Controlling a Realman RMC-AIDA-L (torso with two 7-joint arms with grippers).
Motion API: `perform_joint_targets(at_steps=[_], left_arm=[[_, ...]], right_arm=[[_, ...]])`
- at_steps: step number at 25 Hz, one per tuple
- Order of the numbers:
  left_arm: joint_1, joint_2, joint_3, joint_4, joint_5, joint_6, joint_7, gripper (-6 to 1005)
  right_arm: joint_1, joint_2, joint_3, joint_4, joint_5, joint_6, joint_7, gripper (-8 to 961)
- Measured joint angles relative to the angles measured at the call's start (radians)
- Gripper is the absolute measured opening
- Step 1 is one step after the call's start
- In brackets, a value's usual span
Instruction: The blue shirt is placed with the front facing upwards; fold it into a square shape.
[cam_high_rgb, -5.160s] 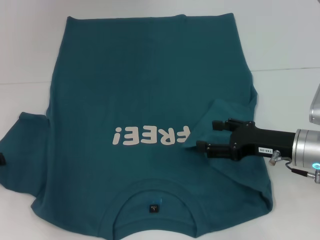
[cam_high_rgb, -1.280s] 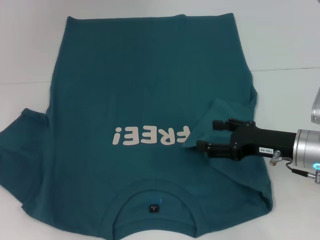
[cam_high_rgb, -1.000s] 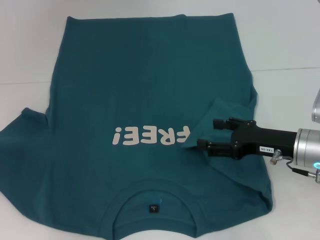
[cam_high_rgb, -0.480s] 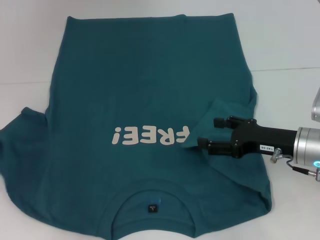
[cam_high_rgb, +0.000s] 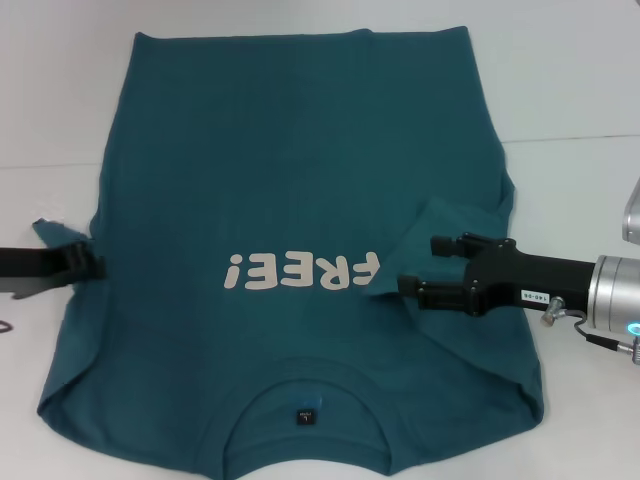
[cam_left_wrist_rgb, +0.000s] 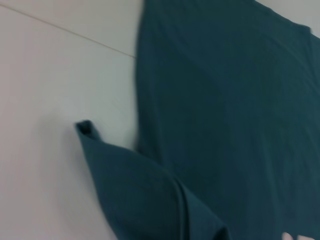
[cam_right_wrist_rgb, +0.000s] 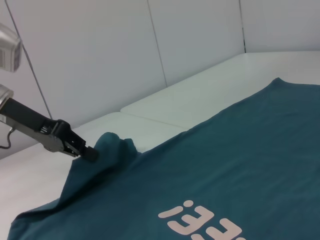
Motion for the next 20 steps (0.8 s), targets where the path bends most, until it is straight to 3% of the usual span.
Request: perform_joint_targets(at_steps=[5, 12, 20], left_arm=[[-0.004, -0.022, 0.069, -0.013, -0.057, -0.001, 0.003, 37], [-0.015, -0.023, 0.152, -0.073, -0.14, -0.038, 0.015, 38], [-0.042, -0.024, 0.156, -0.156, -0.164, -0.09, 0.029, 41]], right_arm=[[0.0, 0.0, 0.001, 0.001, 0.0, 0.0, 0.001, 945], [-0.001, 0.0, 0.001, 0.002, 0.0, 0.0, -0.005, 940], [-0.002, 0.0, 0.001, 0.002, -0.001, 0.0, -0.007, 934]])
